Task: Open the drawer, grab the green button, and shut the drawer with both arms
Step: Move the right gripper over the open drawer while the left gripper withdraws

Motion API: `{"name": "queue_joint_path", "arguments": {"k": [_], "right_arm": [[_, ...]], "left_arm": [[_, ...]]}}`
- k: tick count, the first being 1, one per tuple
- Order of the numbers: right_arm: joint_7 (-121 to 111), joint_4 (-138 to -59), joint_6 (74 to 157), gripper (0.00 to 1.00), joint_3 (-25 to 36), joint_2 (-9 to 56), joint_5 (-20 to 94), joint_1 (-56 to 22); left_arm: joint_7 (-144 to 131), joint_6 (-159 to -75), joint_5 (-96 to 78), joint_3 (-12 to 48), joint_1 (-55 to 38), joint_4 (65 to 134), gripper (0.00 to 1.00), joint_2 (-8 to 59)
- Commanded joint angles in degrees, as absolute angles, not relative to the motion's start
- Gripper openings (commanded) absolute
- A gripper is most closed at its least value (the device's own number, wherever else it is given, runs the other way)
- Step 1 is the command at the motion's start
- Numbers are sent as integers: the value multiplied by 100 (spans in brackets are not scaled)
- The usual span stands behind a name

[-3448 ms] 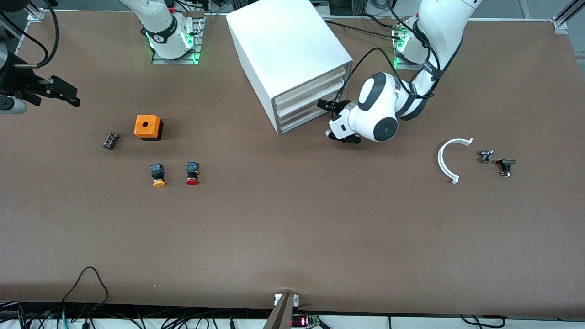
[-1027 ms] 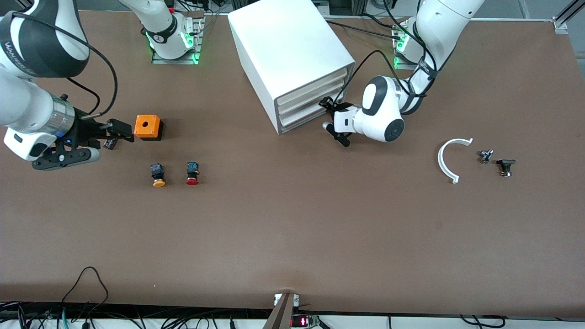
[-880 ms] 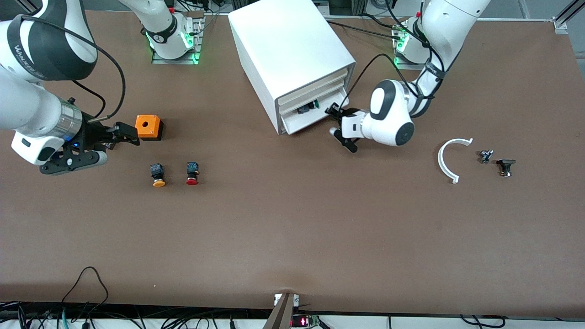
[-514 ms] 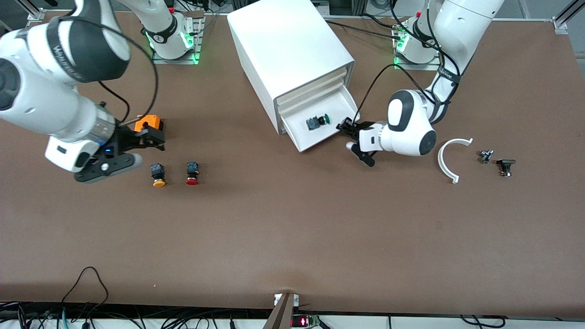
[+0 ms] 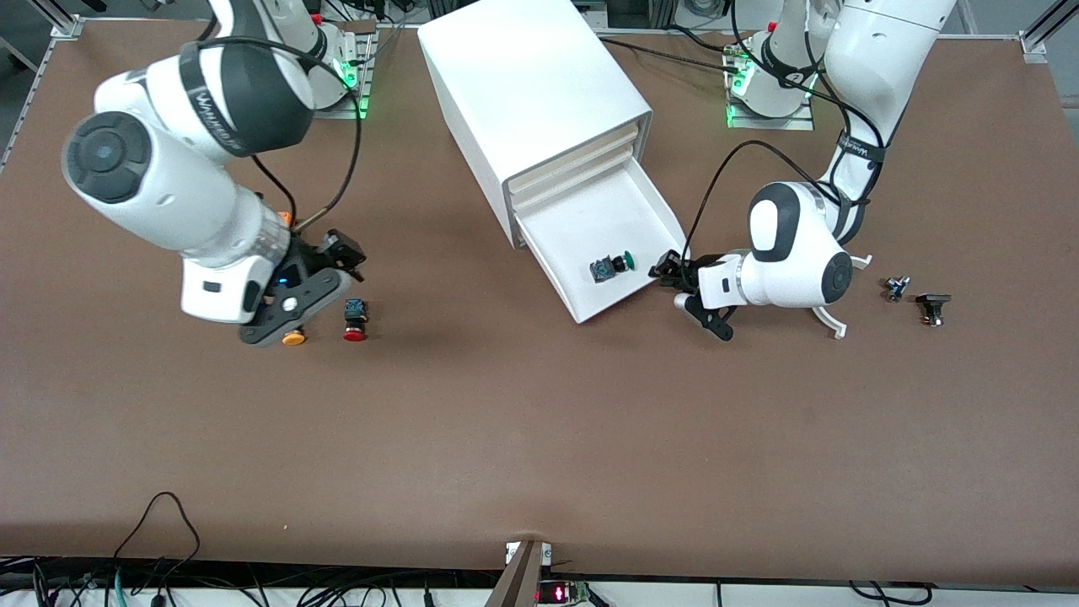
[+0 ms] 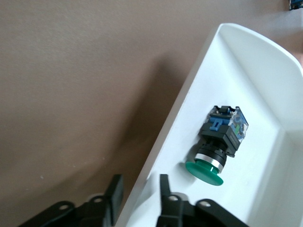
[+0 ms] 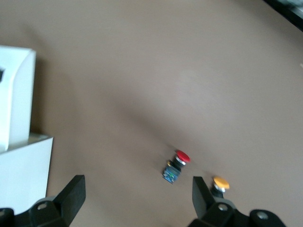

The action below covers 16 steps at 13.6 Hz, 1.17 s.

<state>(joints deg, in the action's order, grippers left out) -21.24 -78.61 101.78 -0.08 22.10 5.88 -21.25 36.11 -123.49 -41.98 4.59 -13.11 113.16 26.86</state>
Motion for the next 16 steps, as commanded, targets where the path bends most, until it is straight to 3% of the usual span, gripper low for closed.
{"name": "queue_joint_path", "arguments": {"k": [1,6,8,13,16], "right_arm": [[-2819,-7533,10169,100,-289,2504,668,-2355],[-4347,-6357,10317,100,-580,3601,607,-3206],[-4482,-6240,10423,100,-571,3770,380,-3584],[-4544,-6240,10810,100,-527,4235,-516,-4393],[-4562,-6249,10889,100,-519,4517,-1019,-4772]], "left_arm": [[3454,-12410,-4105,448,-1327,11224,100,2559],[3410,-12865,-3991,-123,-1178,11206,100,1392],[3419,-12833,-3554,-411,-1160,11363,100,786],[3297,-11586,-1359,-966,-1055,11329,100,-569],[2385,-10953,-179,-1212,-1037,11084,100,-738]]}}
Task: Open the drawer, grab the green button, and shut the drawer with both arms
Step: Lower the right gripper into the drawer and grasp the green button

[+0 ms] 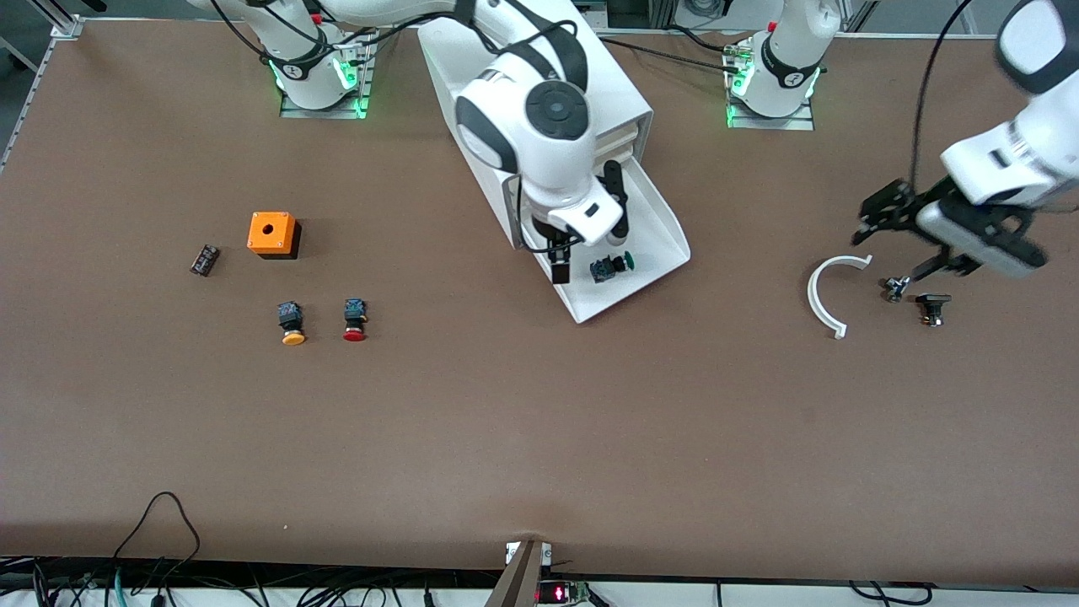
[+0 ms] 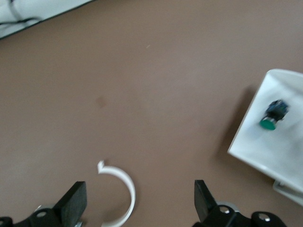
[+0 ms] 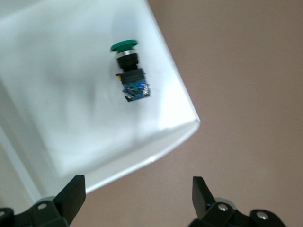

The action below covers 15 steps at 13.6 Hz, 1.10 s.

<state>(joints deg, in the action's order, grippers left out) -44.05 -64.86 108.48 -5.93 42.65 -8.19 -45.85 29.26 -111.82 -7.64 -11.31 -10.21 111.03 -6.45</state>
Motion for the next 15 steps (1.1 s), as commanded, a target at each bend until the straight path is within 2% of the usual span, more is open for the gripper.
{"name": "queue_joint_path", "arguments": {"k": [1,5,7,15], "right_arm": [[-4562,-6240,10994,100,-519,4578,-1020,-4816],[-4553,-6240,11644,100,-580,4710,-976,-4816],[-4527,-6240,11987,100,-580,4868,-879,-4816],[-4491,-6231,12295,100,-677,5255,-888,-4921]], "left_arm": [[2190,-10795,94,-1222,-1002,11048,100,-738],[945,-10487,369,-976,-1072,10847,100,-668],[441,-10048,369,-967,-1081,10391,100,-344],[-62,-9870,351,-782,-1099,10117,100,-264]]}}
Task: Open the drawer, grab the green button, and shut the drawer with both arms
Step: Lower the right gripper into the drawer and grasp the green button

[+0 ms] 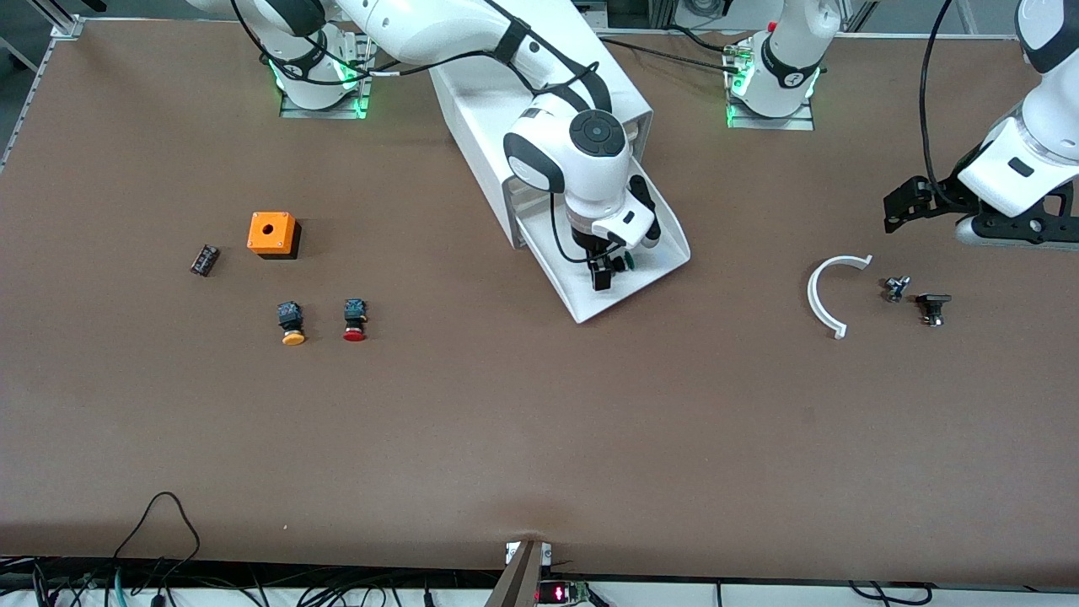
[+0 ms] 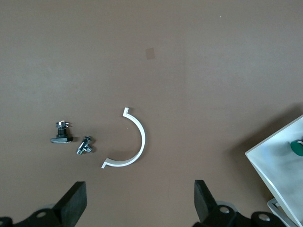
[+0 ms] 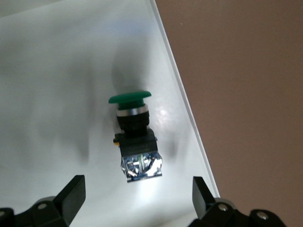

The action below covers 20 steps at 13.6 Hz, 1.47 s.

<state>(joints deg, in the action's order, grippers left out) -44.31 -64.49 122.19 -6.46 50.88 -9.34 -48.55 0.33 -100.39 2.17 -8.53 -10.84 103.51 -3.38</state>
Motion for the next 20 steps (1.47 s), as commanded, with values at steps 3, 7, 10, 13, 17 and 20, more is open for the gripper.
{"name": "queue_joint_path", "arguments": {"k": [3,7,10,13,17,20], "right_arm": [[-4500,-6231,12401,100,-668,5317,-888,-4922],[-4491,-6231,12515,100,-668,5387,-879,-4913],[-4491,-6231,12586,99,-668,5440,-879,-4913],[-4474,-6240,12761,91,-677,5519,-879,-4922],[-4245,-6240,12771,69,-668,5511,-879,-4922],[-4236,-6240,12771,56,-668,5502,-879,-4913]], "left_arm": [[-70,-9861,343,-765,-1099,10046,100,-237],[-44,-9888,352,-765,-1099,10037,100,-220],[-53,-9879,343,-765,-1099,10037,100,-220],[-53,-9879,334,-765,-1099,10028,100,-220],[-61,-9870,325,-765,-1099,10028,100,-229],[-62,-9870,316,-765,-1090,10028,100,-229]]}}
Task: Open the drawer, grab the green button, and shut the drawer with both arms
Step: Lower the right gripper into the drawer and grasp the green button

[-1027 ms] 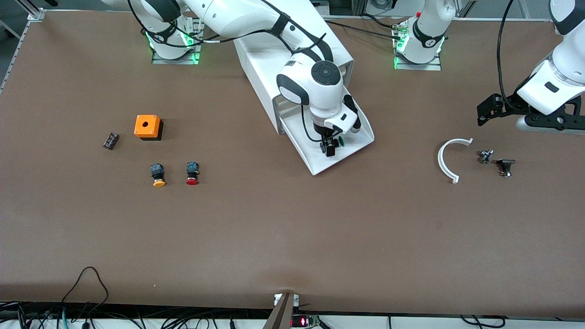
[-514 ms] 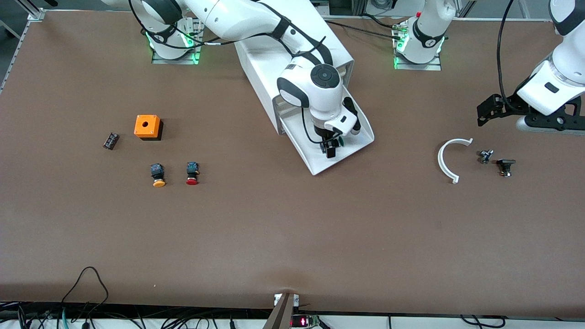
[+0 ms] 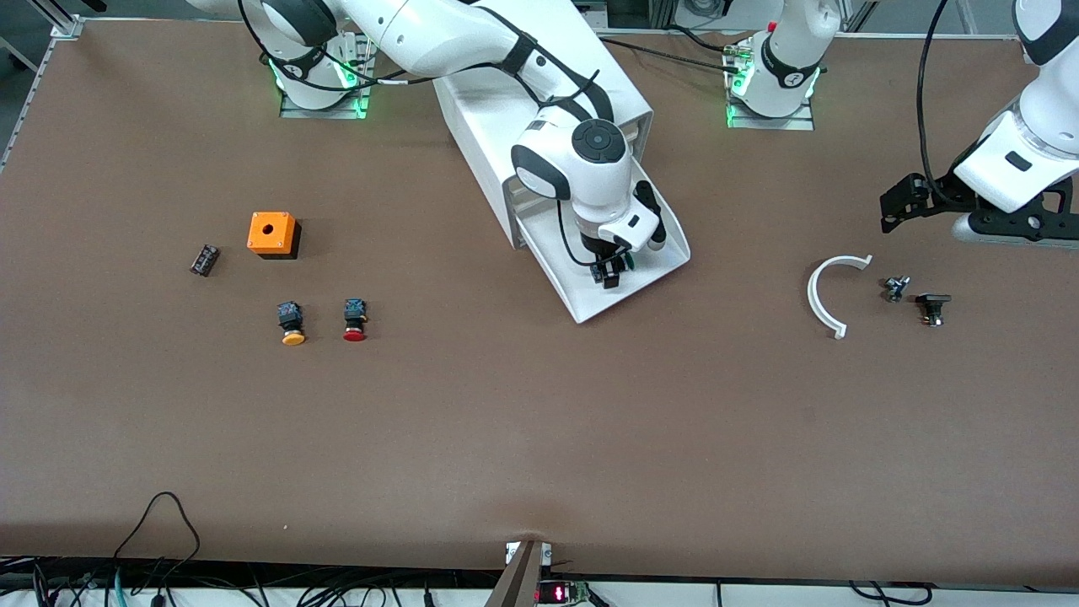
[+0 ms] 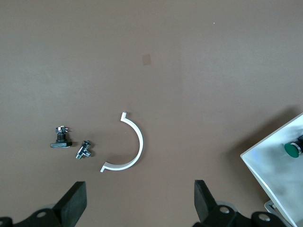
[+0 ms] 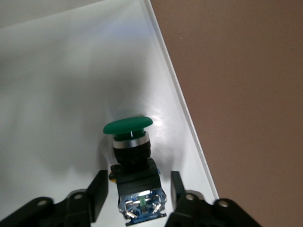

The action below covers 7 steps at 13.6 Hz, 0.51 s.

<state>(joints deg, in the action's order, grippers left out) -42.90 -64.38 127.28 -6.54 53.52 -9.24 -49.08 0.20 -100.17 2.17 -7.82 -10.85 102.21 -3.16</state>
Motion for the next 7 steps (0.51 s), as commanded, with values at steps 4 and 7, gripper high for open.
{"name": "queue_joint_path", "arguments": {"k": [4,7], "right_arm": [[-4236,-6240,12771,40,-668,5502,-888,-4922],[-4228,-6240,12771,34,-668,5493,-888,-4931]], "left_arm": [[-61,-9870,316,-765,-1090,10037,100,-220],[-53,-9870,308,-765,-1090,10028,100,-220]]}}
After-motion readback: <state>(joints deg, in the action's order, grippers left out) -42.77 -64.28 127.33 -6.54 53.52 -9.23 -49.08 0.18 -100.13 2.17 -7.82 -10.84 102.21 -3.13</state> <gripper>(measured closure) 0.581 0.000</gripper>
